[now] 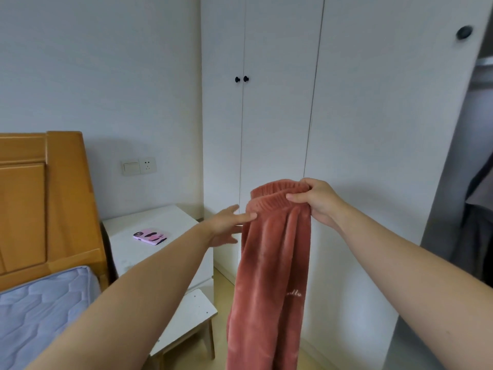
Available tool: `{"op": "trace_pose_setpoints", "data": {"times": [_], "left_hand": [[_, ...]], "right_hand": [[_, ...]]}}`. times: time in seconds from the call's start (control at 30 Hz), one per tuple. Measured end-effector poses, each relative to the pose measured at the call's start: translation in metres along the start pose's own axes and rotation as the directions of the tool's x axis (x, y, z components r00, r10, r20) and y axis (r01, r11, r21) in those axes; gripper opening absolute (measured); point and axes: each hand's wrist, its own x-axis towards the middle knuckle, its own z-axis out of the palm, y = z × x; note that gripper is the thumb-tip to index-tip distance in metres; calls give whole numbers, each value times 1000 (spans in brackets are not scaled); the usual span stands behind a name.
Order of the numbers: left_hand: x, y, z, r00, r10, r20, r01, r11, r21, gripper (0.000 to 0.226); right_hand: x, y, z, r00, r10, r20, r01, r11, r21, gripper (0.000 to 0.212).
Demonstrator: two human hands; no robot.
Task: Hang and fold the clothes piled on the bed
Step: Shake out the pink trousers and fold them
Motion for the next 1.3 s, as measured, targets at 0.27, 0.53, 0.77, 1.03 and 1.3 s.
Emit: {"op": "trace_pose_setpoints", "data": {"times": [0.27,0.53,0.77,1.03,1.3], "left_hand": [[6,3,-37,984,177,15,-171,963,-208,72],[-10,-16,-61,983,147,111,-101,936,-338,74],[-16,-9,-75,957,206,-206,-248,947,-204,44],[-41,19,-89,831,295,-472,-377,922,-88,5],[-103,76,-211,860,249,-446,-226,968,104,24]], "right_hand": [[21,3,32,992,101,73,-115,967,227,44],[33,3,80,972,31,231,-103,946,307,23],[29,2,77,993,5,114,40,920,-389,8],[27,-15,99,893,142,426,-197,976,89,45],[70,-77,216,976,64,206,-63,998,-9,33]]}}
